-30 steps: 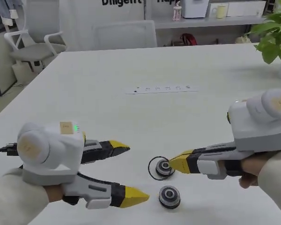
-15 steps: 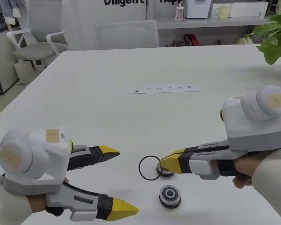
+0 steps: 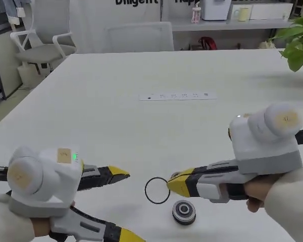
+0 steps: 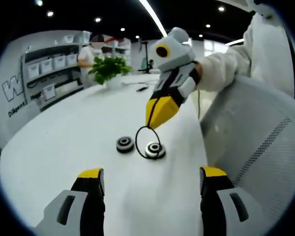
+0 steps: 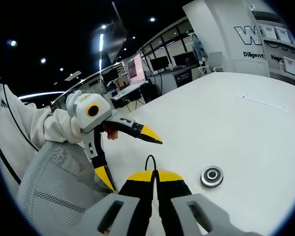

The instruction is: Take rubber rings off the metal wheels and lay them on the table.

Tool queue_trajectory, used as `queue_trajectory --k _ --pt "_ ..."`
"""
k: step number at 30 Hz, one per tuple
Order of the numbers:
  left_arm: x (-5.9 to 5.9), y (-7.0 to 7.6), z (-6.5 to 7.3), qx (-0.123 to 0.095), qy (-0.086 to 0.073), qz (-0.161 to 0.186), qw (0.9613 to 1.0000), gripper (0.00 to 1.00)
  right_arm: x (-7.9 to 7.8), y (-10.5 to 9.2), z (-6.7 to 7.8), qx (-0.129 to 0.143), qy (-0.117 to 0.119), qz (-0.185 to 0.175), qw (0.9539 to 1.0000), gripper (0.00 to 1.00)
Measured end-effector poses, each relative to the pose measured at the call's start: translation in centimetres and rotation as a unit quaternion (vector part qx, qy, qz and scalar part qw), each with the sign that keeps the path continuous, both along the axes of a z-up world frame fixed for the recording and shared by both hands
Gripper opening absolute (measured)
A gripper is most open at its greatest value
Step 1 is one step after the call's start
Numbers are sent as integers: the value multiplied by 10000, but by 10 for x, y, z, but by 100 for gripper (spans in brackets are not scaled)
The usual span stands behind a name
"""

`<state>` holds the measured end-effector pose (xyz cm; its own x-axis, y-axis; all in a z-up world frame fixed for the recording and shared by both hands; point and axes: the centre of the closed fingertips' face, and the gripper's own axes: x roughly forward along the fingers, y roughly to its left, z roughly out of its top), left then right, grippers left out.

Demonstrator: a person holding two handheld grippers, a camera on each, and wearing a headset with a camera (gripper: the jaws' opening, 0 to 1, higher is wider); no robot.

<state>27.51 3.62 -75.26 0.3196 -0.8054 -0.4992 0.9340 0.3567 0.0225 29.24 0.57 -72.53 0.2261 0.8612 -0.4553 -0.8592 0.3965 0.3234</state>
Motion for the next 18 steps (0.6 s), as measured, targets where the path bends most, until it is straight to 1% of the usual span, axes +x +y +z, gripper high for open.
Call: queue_trajectory --k 2,6,10,14,18 --pt "0 1 -1 14 11 8 10000 81 -3 1 -7 -94 -43 119 9999 0" --pt "1 2 -2 0 25 34 10000 81 -8 4 -19 -218 -3 213 9995 0" --pt "0 2 -3 16 37 13 10000 81 -11 7 -28 -357 -35 289 9989 0" --pt "-2 1 -2 14 51 20 10000 81 -9 7 -33 -384 -4 231 9990 0" --pt "-5 -1 -1 7 70 33 10000 81 -8 5 -42 -442 67 137 9989 0"
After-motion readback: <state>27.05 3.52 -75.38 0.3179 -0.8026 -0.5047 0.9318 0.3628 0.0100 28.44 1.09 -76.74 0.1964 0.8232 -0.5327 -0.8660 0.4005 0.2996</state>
